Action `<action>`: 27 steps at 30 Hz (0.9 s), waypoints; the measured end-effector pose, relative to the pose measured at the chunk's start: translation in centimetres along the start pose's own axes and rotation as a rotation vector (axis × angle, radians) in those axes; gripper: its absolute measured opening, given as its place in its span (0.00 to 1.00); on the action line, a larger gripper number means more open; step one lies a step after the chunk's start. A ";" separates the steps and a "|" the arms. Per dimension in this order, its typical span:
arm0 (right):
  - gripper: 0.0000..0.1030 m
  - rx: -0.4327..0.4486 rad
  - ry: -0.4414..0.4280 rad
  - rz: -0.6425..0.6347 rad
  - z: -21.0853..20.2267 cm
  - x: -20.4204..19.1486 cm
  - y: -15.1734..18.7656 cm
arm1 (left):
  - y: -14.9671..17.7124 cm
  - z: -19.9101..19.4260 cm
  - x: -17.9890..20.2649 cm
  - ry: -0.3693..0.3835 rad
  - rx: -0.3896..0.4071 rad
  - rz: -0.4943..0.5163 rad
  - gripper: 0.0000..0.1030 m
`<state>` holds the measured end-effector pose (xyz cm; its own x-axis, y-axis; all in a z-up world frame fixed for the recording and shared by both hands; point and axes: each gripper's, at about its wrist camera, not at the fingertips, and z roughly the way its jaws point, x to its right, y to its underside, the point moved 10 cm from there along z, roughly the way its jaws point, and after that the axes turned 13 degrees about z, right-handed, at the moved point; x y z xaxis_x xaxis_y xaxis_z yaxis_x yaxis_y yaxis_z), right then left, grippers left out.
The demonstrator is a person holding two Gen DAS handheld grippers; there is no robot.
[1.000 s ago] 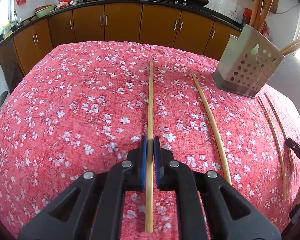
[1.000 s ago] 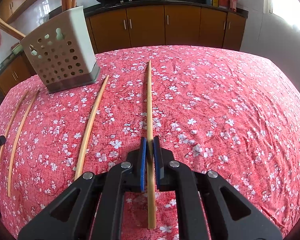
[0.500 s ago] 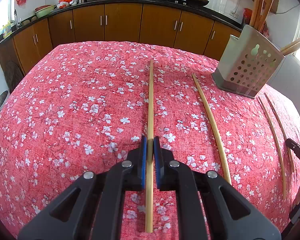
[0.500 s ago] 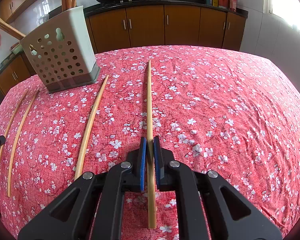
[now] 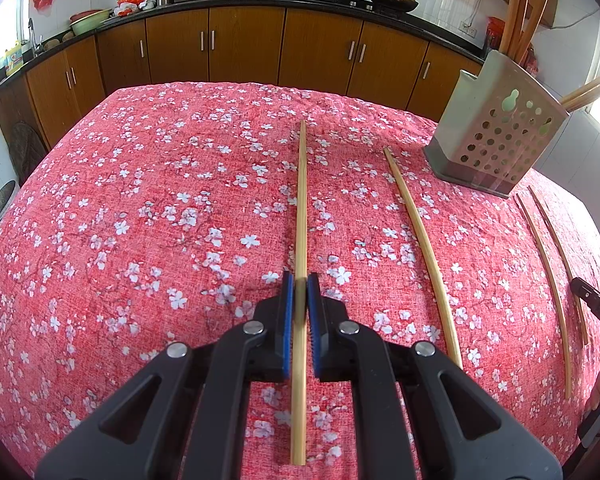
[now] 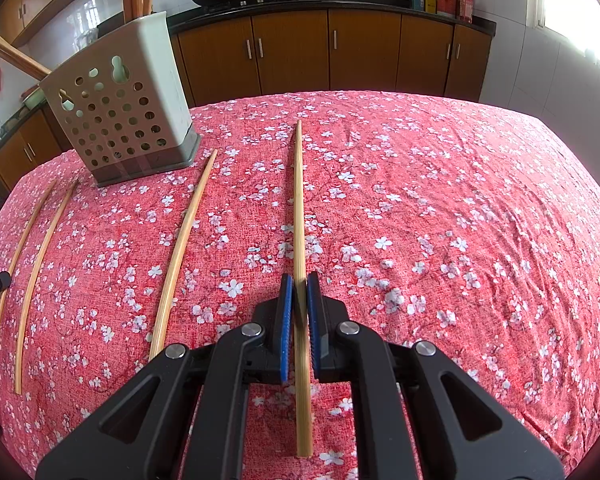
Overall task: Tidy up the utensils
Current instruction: 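Grasp a chopstick with the right tool while the left tool grasps another, then lift both chopsticks upright and carry them over the holder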
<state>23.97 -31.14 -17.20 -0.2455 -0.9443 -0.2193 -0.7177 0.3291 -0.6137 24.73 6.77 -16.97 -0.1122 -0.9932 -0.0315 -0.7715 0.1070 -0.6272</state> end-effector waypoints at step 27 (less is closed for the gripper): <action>0.07 0.012 -0.024 0.024 -1.4 0.1 0.2 | 0.7 -1.0 1.5 -0.028 -0.006 0.057 0.07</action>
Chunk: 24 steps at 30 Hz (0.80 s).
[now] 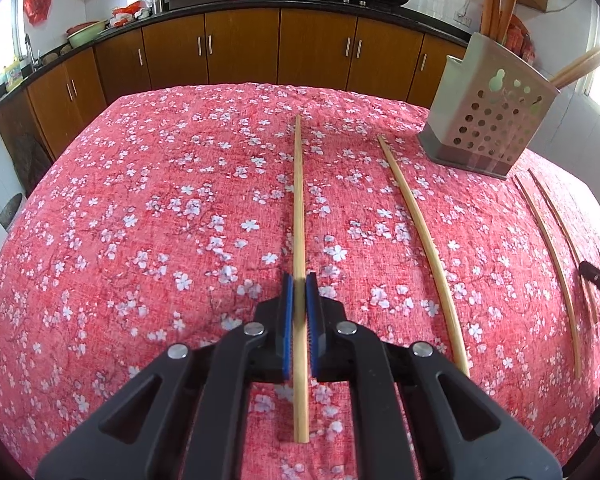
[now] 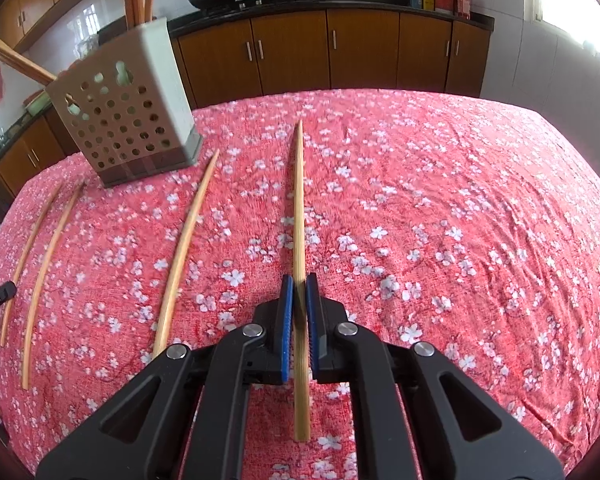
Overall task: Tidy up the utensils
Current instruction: 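Lift both chopsticks upright and carry them over the holder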
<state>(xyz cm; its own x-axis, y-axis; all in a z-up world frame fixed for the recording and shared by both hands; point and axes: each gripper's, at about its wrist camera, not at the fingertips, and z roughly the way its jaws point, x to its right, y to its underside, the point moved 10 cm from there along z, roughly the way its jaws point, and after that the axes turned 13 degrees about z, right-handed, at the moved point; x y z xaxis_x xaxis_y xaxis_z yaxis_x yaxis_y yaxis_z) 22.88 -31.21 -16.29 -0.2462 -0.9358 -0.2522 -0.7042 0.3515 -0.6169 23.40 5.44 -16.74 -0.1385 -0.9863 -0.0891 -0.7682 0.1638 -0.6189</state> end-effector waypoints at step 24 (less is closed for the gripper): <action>0.07 0.354 -0.178 0.005 -12.3 -3.8 -8.6 | -11.3 -15.3 -1.1 0.029 0.419 0.005 0.07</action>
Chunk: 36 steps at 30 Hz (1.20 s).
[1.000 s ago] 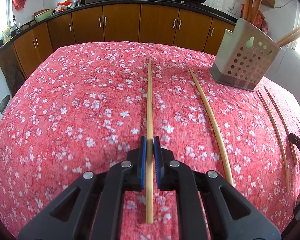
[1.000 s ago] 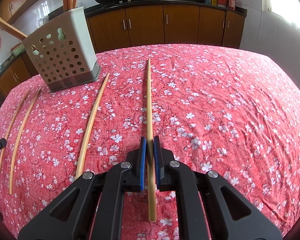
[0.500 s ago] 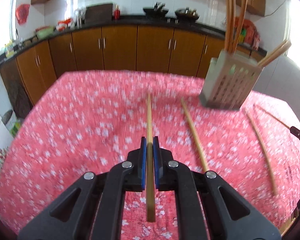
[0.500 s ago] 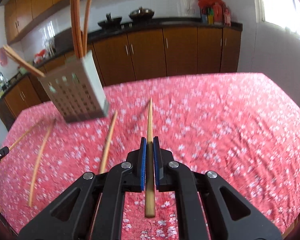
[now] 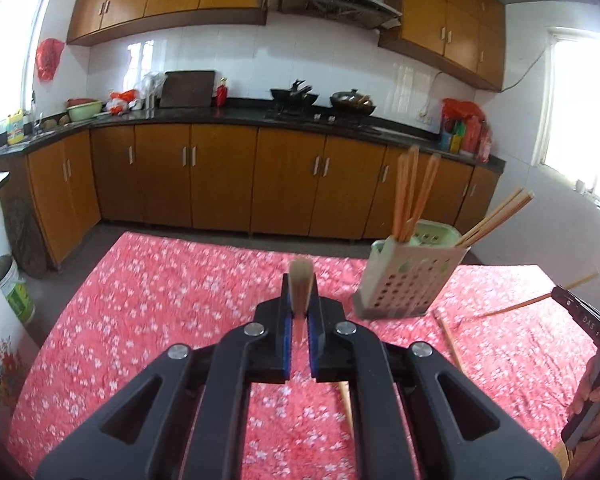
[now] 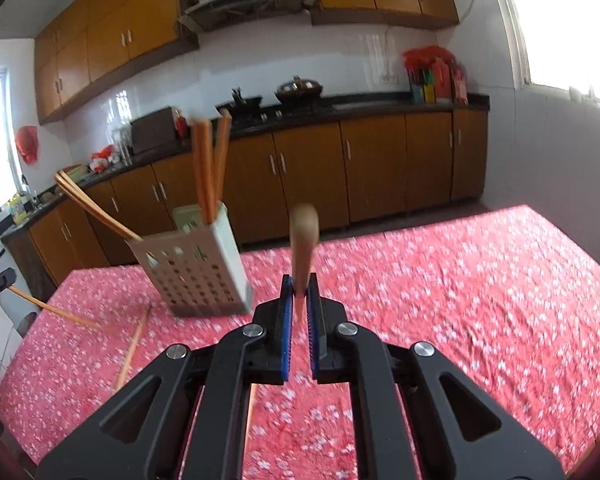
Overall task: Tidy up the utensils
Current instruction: 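Lift both chopsticks upright and carry them over the holder, then insert the chopsticks into the holder and open both tools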
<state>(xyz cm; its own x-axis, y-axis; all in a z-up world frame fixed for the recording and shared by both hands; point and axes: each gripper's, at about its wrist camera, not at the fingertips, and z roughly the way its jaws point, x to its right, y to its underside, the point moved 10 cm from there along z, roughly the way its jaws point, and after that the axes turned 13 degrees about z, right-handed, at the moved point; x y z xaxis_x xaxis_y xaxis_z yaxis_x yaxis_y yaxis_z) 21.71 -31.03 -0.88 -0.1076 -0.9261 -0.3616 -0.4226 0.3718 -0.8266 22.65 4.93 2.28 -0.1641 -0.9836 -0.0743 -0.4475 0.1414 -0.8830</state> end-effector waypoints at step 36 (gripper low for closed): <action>0.07 0.201 -0.229 -0.019 4.0 -10.8 -8.4 | -13.3 6.1 10.6 0.146 0.140 0.107 0.07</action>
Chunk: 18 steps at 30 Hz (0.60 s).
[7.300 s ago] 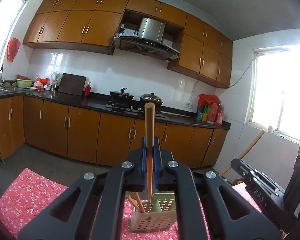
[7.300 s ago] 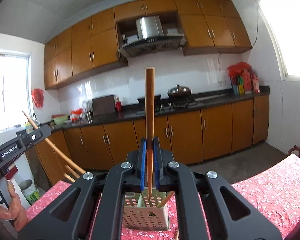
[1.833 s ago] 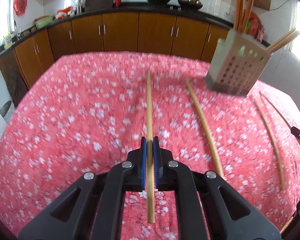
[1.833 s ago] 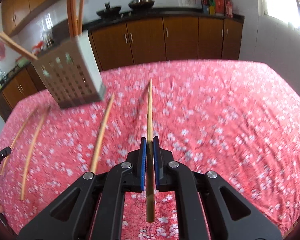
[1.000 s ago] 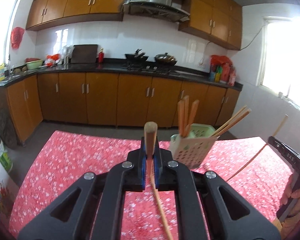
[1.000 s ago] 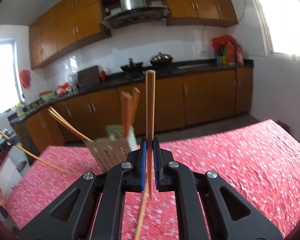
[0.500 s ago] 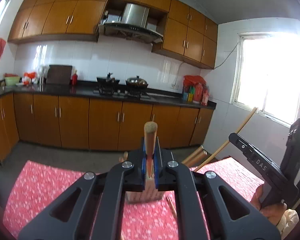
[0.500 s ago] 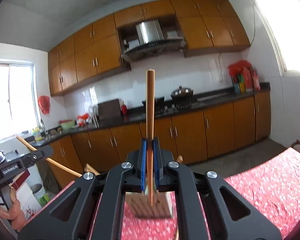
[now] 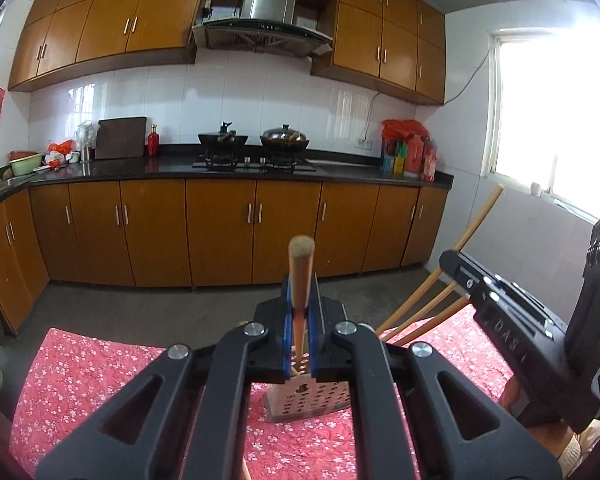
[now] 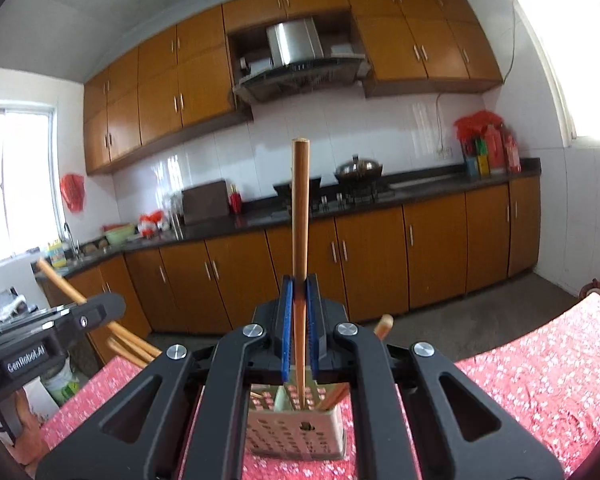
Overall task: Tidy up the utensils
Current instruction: 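Insert the chopsticks into the holder and open both tools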
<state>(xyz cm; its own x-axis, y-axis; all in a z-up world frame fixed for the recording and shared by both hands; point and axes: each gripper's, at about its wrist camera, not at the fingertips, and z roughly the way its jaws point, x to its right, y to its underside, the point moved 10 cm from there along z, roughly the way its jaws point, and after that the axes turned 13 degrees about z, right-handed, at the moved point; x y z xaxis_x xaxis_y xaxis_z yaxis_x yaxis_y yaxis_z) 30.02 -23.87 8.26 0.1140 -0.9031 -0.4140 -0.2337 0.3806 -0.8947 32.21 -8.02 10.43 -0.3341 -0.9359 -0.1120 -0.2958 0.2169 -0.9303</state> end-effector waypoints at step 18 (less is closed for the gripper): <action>0.48 0.016 0.052 -0.023 -6.6 2.0 -0.4 | 2.2 -5.8 -2.8 -0.055 0.037 -0.054 0.38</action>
<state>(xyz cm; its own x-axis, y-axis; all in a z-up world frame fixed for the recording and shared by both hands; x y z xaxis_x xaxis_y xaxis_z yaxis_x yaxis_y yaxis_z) 23.98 -27.18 8.91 0.0684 -0.9208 -0.3839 -0.2163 0.3620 -0.9067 27.36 -3.33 10.74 -0.2686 -0.9600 -0.0797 -0.2784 0.1566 -0.9476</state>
